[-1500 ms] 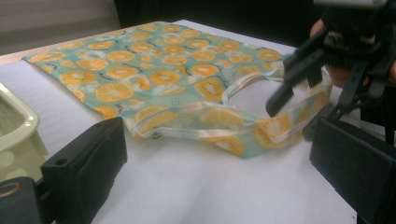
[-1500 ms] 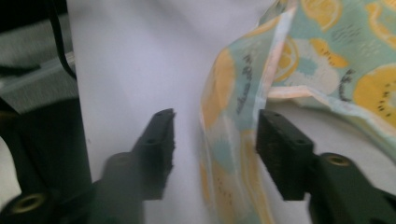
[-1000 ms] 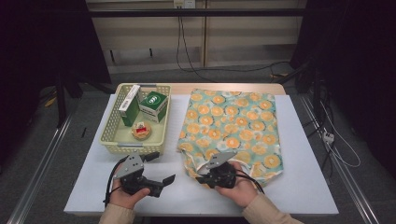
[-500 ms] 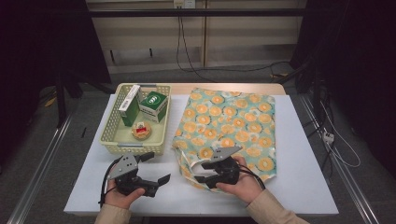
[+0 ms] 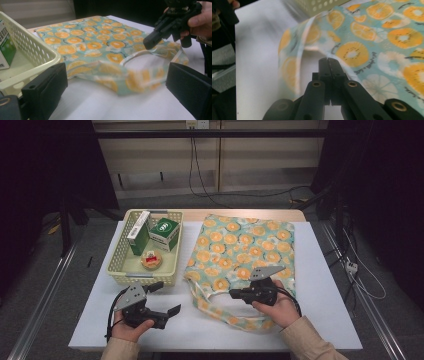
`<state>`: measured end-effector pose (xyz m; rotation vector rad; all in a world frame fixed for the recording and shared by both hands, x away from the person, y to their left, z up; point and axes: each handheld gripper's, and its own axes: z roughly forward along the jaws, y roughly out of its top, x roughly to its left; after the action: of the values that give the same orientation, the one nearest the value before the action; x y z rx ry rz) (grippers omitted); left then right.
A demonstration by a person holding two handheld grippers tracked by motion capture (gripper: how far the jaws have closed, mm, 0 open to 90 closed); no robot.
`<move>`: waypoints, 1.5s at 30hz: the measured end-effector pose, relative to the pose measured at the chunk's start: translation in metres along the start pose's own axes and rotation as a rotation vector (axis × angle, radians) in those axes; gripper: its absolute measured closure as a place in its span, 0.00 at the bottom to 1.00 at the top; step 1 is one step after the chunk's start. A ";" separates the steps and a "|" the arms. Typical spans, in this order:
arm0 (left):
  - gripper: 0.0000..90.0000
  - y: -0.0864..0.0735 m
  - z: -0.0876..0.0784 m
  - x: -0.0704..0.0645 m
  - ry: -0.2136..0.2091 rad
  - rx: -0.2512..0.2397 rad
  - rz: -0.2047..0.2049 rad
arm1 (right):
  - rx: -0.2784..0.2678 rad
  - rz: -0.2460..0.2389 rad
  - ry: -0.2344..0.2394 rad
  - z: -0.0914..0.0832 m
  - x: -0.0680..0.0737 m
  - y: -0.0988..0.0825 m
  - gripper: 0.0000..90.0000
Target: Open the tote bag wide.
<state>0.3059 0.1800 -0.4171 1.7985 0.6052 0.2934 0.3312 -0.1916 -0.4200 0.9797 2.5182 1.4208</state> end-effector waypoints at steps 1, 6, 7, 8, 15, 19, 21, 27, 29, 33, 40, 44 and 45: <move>0.04 0.000 0.000 -0.001 -0.001 -0.001 -0.002 | -0.002 0.000 0.002 -0.001 0.000 0.001 1.00; 0.04 -0.001 0.001 -0.001 -0.003 0.004 0.001 | 0.015 -0.018 0.014 0.002 0.014 -0.008 0.76; 0.04 -0.001 0.001 -0.001 -0.002 0.007 0.003 | 0.018 -0.025 0.010 0.002 0.018 -0.011 0.70; 0.04 -0.001 0.001 -0.001 -0.002 0.008 0.004 | 0.031 -0.037 0.014 0.002 0.022 -0.013 0.69; 0.04 0.000 0.002 -0.003 -0.004 0.007 0.001 | 0.055 -0.058 -0.036 -0.009 0.019 -0.017 0.60; 0.04 -0.001 0.003 -0.003 -0.008 0.010 0.002 | 0.038 -0.051 -0.091 -0.011 -0.007 -0.015 0.53; 0.04 -0.001 0.004 -0.003 -0.012 0.012 -0.002 | 0.089 -0.063 -0.131 -0.006 -0.018 -0.017 0.55; 0.04 -0.001 0.003 -0.002 -0.011 0.010 -0.002 | 0.195 -0.154 -0.182 0.012 -0.024 -0.024 0.68; 0.04 -0.002 0.003 -0.002 -0.011 0.009 -0.005 | 0.182 -0.134 -0.167 0.013 -0.025 -0.024 0.82; 0.04 -0.002 0.005 -0.003 -0.016 0.014 -0.003 | 0.169 -0.102 -0.165 0.013 -0.031 -0.023 1.00; 0.04 -0.001 0.004 -0.004 -0.017 0.009 0.001 | 0.078 0.005 -0.140 0.000 -0.037 -0.013 1.00; 0.04 -0.001 0.004 -0.004 -0.016 0.010 0.003 | 0.027 0.020 -0.134 -0.010 -0.041 0.000 1.00; 0.04 -0.001 0.004 -0.004 -0.015 0.012 0.005 | 0.017 0.022 -0.139 -0.012 -0.044 0.003 1.00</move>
<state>0.3045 0.1747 -0.4184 1.8118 0.5933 0.2799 0.3627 -0.2242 -0.4204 1.0727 2.4305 1.2910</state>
